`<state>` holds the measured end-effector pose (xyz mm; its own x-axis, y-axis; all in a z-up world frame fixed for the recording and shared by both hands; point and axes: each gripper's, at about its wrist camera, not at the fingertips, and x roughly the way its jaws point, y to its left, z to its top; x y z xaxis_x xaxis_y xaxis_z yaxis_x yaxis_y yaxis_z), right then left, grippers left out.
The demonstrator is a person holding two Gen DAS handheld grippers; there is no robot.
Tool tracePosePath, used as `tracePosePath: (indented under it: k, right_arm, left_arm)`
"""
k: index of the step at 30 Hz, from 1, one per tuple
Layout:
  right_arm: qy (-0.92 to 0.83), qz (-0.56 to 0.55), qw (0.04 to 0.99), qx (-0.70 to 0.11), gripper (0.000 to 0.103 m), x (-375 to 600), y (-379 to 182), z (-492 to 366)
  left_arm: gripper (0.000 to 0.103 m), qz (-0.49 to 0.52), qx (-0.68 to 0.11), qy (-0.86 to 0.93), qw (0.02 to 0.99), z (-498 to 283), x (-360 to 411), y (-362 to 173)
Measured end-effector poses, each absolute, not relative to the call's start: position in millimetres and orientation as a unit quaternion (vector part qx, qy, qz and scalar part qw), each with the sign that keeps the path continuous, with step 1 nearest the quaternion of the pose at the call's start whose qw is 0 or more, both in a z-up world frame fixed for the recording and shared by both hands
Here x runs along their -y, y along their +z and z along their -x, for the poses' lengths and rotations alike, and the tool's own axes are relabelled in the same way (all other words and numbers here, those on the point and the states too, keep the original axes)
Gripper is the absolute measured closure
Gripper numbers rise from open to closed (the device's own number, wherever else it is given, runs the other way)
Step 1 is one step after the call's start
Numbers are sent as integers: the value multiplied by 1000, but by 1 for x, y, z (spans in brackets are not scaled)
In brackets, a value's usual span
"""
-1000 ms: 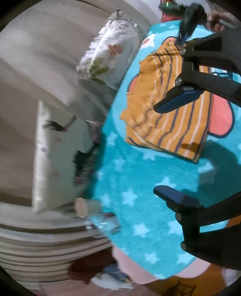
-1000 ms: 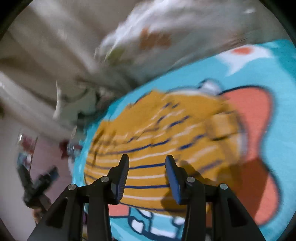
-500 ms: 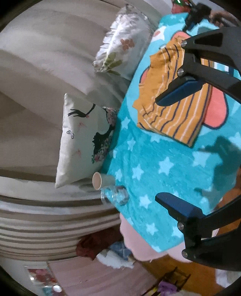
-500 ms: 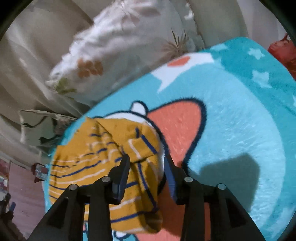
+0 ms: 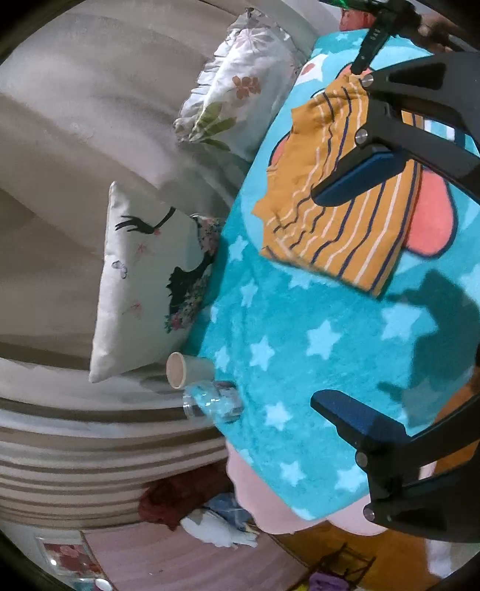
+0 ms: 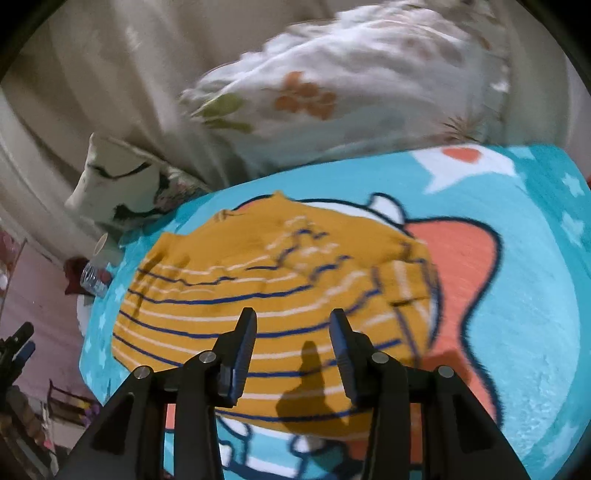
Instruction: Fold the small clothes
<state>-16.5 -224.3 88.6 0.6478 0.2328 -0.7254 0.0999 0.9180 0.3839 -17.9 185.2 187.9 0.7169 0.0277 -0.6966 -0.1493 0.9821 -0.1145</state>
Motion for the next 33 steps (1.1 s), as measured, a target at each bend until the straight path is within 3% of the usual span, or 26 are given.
tracePosePath:
  k: [9,18,22,25,33]
  right_arm:
    - [67,-141,875,-458,48,96,95,-48]
    - [68,-34,869,-489,48,-27,65,-131]
    - [53,-42,847,-528,48,-43,33,-154]
    - [41,-13,839,-542,43,-56,17,-160]
    - [44,-61,852,-518,42,-51,50,-137]
  left_arm:
    - [4,-17,-332,96,938,20,-265,196]
    - [4,12,-373,195,907,68,-377,181]
    - [4,40,-394,239,887,88,-422,169]
    - [4,73,-399,265,875,93,-451,163]
    - [4,81,-398,281,870,99,-470,156]
